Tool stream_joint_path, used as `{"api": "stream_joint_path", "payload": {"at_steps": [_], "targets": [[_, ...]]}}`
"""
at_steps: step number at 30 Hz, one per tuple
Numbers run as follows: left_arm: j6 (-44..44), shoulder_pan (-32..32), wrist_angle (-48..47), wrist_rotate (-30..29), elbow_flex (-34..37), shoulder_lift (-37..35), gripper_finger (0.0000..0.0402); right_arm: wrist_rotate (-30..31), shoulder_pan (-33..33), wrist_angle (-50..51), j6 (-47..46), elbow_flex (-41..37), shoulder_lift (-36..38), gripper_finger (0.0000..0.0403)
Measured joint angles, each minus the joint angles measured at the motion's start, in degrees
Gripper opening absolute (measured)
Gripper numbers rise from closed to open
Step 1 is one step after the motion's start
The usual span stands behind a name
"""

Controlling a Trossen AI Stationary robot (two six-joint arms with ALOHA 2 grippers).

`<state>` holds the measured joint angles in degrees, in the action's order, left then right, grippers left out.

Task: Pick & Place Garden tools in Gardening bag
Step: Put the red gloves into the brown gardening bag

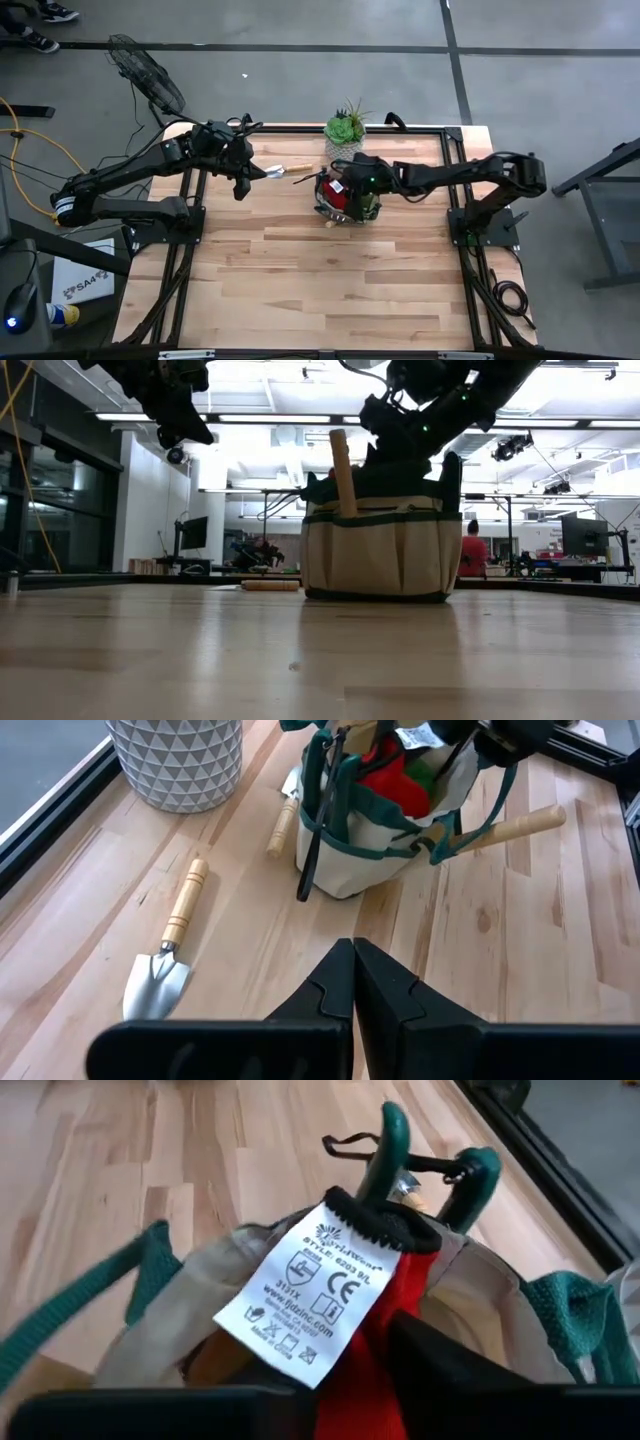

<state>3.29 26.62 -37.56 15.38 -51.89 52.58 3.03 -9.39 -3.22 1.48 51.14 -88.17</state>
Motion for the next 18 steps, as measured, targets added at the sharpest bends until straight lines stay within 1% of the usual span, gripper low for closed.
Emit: {"api": "stream_joint_path", "payload": {"at_steps": [7,10,14,18], "targets": [[0.0,0.0,-0.1,0.3,0.0,0.0,0.0,-0.2,0.0,1.0,-8.0,-0.1,3.3,0.019],[0.0,0.0,-0.1,0.3,0.0,0.0,0.0,-0.2,-0.4,3.9,-13.3,-0.1,5.2,0.0225],[0.0,0.0,-0.1,0.3,0.0,0.0,0.0,-0.9,-0.9,8.0,-22.3,-0.1,6.8,0.025],[0.0,0.0,-0.2,0.3,0.0,0.0,0.0,-4.0,-1.8,9.3,-35.9,-0.1,8.1,0.0255]]}}
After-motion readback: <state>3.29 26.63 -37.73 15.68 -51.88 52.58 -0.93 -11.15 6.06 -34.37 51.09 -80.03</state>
